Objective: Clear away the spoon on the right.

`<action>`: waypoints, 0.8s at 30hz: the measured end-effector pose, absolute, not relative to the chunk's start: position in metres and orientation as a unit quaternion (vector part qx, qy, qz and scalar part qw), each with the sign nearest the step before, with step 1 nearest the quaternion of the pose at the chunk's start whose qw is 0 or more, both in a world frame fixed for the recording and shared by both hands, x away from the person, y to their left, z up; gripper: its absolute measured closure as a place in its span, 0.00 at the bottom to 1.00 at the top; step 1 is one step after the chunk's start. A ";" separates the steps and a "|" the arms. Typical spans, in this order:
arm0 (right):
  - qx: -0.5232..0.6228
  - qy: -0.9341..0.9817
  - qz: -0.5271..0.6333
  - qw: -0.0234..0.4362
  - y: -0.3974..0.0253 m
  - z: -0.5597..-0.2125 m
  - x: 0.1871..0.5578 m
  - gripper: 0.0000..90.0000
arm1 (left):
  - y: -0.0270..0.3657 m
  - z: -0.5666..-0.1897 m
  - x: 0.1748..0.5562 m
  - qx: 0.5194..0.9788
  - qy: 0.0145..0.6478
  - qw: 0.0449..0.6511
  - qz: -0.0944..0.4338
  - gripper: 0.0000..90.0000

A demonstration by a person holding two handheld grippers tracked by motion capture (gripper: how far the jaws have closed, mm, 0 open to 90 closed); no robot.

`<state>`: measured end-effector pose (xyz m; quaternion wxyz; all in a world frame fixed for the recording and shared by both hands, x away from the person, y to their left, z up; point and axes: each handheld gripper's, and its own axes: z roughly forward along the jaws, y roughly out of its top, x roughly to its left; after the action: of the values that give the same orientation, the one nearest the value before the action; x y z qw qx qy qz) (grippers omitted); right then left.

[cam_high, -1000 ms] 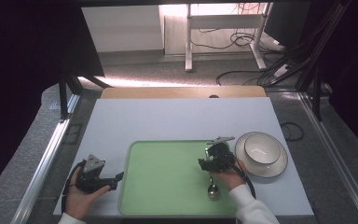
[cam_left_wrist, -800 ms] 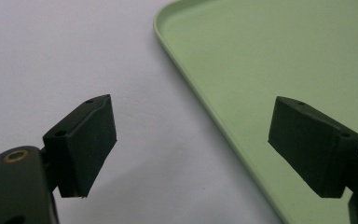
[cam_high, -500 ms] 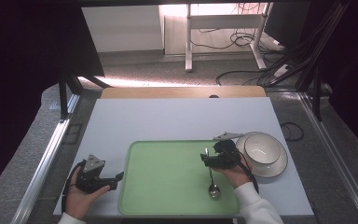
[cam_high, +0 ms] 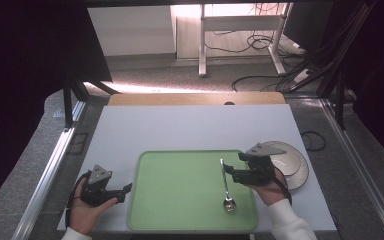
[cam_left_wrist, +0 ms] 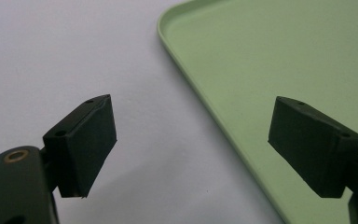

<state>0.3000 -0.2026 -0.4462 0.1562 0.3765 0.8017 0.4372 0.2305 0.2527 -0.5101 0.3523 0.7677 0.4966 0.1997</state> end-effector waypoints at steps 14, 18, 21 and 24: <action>0.382 0.786 0.454 0.174 -0.261 -0.453 0.274 0.34 | 0.252 -0.509 0.231 0.766 0.497 0.354 0.203 0.16; 0.393 0.782 0.450 0.177 -0.274 -0.457 0.270 0.34 | 0.252 -0.510 0.231 0.765 0.497 0.354 0.203 0.16; 0.402 0.777 0.450 0.179 -0.281 -0.459 0.270 0.34 | 0.252 -0.510 0.231 0.766 0.497 0.354 0.203 0.16; 0.409 0.770 0.455 0.180 -0.285 -0.458 0.271 0.34 | 0.251 -0.510 0.231 0.766 0.497 0.353 0.204 0.16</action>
<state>0.2707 -0.2850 -0.4577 0.1798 0.4089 0.7701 0.4555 0.2312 0.2512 -0.5100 0.3534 0.7659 0.4970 0.2036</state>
